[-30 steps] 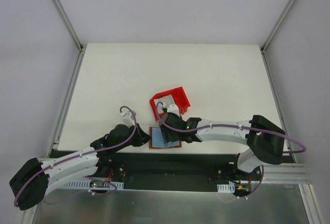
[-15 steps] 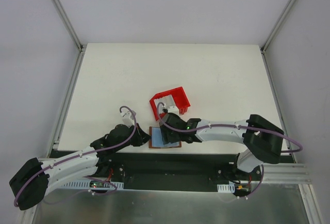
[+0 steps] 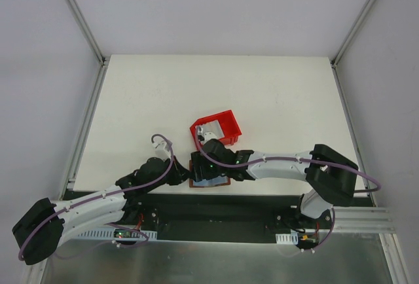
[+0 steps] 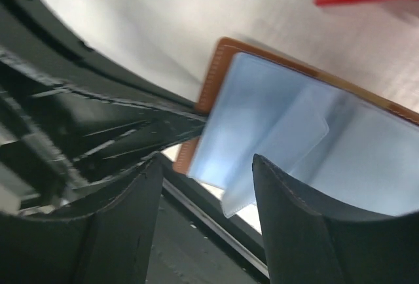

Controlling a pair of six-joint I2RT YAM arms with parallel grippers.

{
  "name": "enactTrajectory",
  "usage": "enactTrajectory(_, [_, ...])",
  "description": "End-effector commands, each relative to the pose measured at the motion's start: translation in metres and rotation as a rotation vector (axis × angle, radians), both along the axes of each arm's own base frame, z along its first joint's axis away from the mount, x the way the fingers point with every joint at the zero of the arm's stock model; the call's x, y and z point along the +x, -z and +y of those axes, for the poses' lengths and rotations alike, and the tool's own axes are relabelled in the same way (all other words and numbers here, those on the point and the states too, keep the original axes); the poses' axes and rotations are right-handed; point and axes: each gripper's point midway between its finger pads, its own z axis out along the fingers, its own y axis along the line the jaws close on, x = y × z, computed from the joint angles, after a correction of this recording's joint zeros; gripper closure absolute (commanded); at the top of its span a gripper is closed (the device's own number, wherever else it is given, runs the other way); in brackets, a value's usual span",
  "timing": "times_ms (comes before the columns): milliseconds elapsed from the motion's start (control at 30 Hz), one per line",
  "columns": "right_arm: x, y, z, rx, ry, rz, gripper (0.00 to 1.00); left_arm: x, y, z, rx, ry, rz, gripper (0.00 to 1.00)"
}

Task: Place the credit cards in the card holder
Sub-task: Turn over the card slot in the card holder.

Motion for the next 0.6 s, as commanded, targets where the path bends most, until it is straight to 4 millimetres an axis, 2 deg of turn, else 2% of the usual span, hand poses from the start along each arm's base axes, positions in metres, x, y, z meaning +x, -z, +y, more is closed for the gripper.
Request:
enactTrajectory(0, [-0.006, -0.027, 0.036, 0.153, -0.090, 0.018, 0.39, -0.004, 0.032, 0.020, 0.035, -0.069, 0.036, 1.00])
enactTrajectory(100, [-0.012, -0.030, 0.044, 0.182, -0.132, 0.038, 0.39, -0.005, 0.038, 0.024, 0.044, -0.087, 0.045, 1.00])
enactTrajectory(167, [-0.010, -0.040, 0.045, 0.206, -0.151, 0.004, 0.39, -0.005, 0.041, 0.026, 0.048, -0.097, 0.051, 1.00])
enactTrajectory(300, [-0.004, -0.085, 0.043, 0.286, -0.196, -0.094, 0.37, -0.008, 0.051, 0.033, 0.067, -0.118, 0.072, 1.00])
enactTrajectory(367, [0.010, -0.094, 0.028, 0.247, -0.123, -0.149, 0.36, -0.008, 0.053, 0.035, 0.075, -0.129, 0.078, 1.00])
enactTrajectory(467, [0.030, -0.071, -0.013, 0.074, 0.030, -0.144, 0.36, -0.008, 0.056, 0.038, 0.096, -0.137, 0.086, 1.00])
enactTrajectory(567, [0.031, -0.044, -0.040, -0.028, 0.089, -0.120, 0.36, -0.009, 0.057, 0.036, 0.104, -0.123, 0.090, 1.00])
